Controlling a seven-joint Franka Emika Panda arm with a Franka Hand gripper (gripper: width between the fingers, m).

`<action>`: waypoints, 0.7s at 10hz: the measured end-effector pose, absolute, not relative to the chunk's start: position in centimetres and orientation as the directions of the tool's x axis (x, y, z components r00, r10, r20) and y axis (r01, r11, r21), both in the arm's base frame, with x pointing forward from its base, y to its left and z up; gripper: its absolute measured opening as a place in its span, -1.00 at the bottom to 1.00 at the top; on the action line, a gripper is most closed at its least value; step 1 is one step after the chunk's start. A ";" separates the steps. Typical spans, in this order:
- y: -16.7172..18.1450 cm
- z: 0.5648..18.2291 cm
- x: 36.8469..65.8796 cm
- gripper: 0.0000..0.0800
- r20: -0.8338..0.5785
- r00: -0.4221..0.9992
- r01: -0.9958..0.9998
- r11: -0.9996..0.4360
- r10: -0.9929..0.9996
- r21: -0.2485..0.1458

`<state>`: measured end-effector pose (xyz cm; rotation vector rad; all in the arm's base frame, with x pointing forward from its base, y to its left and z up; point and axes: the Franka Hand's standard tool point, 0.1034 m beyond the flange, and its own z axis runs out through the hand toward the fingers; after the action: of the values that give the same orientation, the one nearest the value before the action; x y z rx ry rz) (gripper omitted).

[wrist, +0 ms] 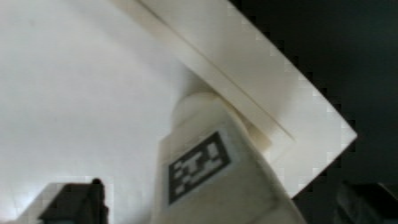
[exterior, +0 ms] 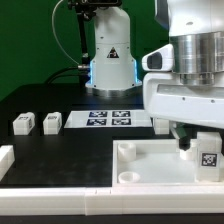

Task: Assemble one leg

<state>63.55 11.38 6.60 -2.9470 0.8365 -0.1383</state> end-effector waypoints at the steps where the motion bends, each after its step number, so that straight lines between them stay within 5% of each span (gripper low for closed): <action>1: 11.5 6.8 63.6 0.62 0.078 0.917 -0.387 -0.919 -0.392 -0.075; 3: 11.5 6.9 63.7 0.62 0.083 0.930 -0.352 -0.933 -0.358 -0.073; 4: 11.5 6.9 63.6 0.31 0.082 0.930 -0.352 -0.933 -0.357 -0.072; 5: 11.5 6.9 63.6 0.31 0.081 0.927 -0.362 -0.929 -0.367 -0.073; 6: 11.7 6.8 63.6 -0.15 0.064 0.860 -0.500 -0.861 -0.506 -0.091; 7: 11.7 6.8 63.6 -0.27 0.053 0.802 -0.589 -0.802 -0.595 -0.099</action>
Offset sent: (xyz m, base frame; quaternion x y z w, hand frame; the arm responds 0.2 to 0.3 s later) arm 0.0000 0.0000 0.0000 0.0000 0.0000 0.0000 1.0000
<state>63.57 11.70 6.78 -2.9079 0.9574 -0.1250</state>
